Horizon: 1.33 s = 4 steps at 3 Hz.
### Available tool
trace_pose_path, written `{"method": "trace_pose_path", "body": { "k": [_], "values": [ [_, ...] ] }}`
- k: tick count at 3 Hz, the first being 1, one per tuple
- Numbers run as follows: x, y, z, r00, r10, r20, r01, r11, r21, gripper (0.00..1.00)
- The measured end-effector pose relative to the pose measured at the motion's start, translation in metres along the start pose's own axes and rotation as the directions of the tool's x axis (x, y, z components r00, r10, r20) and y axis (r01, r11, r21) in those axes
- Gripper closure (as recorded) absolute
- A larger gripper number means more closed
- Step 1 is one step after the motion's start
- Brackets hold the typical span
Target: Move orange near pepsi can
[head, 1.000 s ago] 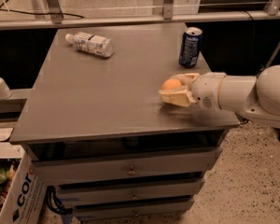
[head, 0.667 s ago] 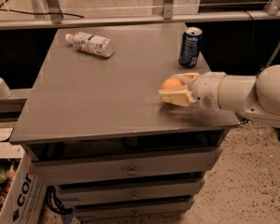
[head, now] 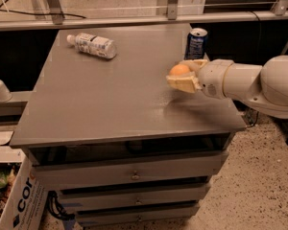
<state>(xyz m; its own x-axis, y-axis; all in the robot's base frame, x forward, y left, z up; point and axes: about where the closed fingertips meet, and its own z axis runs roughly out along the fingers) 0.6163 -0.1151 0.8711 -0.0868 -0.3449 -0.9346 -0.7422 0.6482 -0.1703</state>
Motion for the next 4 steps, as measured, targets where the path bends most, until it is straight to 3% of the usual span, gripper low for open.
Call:
{"method": "trace_pose_path", "body": {
  "k": [2, 4],
  "values": [
    [-0.002, -0.056, 0.006, 0.999, -0.034, -0.007, 0.034, 0.9918, 0.123, 1.0],
    [0.019, -0.086, -0.009, 0.998, -0.03, -0.057, 0.041, 0.9747, 0.22, 1.0]
  ]
}}
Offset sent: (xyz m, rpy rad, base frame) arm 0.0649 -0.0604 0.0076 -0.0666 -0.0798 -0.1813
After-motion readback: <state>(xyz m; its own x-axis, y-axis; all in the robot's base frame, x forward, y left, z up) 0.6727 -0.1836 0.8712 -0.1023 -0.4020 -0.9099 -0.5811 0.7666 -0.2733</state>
